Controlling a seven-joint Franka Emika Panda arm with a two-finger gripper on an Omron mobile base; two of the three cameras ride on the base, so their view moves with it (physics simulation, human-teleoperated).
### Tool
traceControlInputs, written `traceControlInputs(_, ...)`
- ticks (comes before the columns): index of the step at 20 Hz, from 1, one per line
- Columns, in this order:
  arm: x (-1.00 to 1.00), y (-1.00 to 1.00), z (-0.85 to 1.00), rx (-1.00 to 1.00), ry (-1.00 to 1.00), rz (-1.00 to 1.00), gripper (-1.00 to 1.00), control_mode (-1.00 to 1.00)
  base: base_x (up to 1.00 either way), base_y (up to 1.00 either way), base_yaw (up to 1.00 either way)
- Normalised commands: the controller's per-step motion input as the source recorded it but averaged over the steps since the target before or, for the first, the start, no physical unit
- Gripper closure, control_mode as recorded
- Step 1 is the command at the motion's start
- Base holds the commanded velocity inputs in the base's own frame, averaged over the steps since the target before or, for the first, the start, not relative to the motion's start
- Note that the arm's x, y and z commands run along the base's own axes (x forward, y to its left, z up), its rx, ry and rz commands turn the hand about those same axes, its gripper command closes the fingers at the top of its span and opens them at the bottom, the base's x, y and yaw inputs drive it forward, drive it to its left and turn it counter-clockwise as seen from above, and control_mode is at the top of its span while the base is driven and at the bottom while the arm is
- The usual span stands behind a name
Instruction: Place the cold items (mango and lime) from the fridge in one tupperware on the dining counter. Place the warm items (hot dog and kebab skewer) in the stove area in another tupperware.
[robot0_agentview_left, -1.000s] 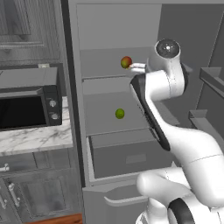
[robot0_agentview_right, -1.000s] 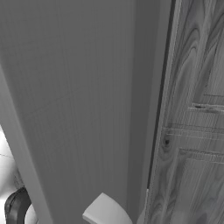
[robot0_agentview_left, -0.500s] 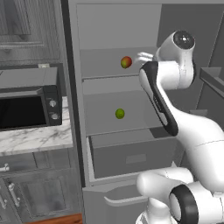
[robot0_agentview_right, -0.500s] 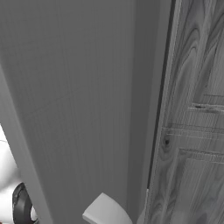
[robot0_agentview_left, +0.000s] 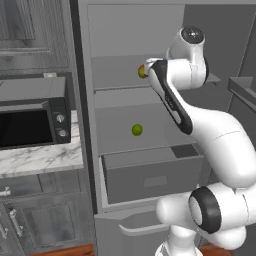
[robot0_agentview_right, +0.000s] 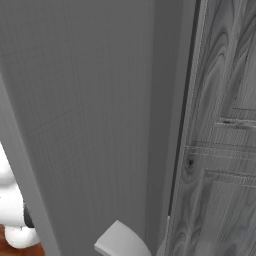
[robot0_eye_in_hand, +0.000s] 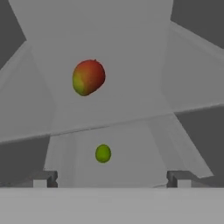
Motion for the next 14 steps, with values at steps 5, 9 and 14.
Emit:
traceControlInputs(5,0.62,0.29,0.00,-0.02,0.02,0.00,-1.00,-1.00,0.00,0.00,0.00)
traceControlInputs(9,0.46,-0.01,0.00,0.00,0.01,0.04,-1.00,-1.00,0.00,0.00,0.00)
traceControlInputs(14,0.44,-0.03,-0.06,0.00,0.00,0.00,-1.00,-1.00,0.00,0.00,0.00)
